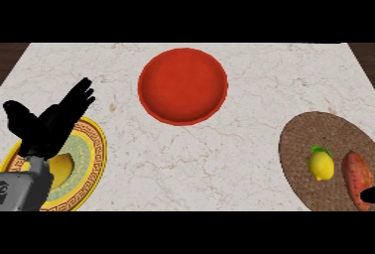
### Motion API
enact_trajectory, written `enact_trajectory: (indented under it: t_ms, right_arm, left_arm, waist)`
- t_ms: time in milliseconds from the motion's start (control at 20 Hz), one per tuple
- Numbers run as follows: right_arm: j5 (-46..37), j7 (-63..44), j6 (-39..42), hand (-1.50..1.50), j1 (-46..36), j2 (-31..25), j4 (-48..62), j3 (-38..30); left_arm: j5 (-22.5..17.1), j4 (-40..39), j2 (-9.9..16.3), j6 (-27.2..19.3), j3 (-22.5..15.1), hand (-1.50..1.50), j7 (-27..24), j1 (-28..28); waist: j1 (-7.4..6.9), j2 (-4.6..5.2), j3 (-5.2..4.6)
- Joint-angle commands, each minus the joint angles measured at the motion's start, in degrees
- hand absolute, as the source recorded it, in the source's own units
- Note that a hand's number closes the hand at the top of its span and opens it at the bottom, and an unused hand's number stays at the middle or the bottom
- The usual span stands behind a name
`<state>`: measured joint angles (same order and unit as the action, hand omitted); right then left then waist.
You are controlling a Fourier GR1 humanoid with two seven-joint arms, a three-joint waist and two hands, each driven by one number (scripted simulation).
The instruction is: Pick the sweet potato from the placemat and place it in the bowl
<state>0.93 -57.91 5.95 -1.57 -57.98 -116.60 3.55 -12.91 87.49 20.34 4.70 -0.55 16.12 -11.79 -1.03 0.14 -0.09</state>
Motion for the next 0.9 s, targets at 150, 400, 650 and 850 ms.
enact_trajectory:
  t_ms: [150, 400, 650, 850]
  right_arm:
    - [0.4, -6.3, 6.8, -1.5, -4.4, 1.2, 4.0, 3.1]
    - [0.5, -3.8, 9.3, -1.5, -3.5, 0.9, 7.2, 2.2]
    - [0.0, -4.9, 11.1, -1.5, -3.4, 1.4, 8.5, 1.6]
    - [-4.1, -6.5, 10.6, -1.5, -6.2, 5.4, 10.2, 4.2]
  left_arm:
    - [-0.2, -1.9, 2.0, 2.9, 3.1, 0.0, -0.8, -0.2]
    - [0.3, -2.5, -0.1, 2.3, 2.9, 0.0, -0.9, -0.1]
    - [1.9, -1.1, -0.8, 2.2, 2.9, 0.0, -2.0, 1.9]
    - [4.9, -4.3, -3.9, 0.3, 1.3, 0.0, -3.1, -1.0]
  waist:
    - [0.72, -0.07, 0.05]
    - [1.06, -0.14, 0.07]
    - [1.12, -0.2, 0.06]
    - [1.05, -0.08, 0.05]
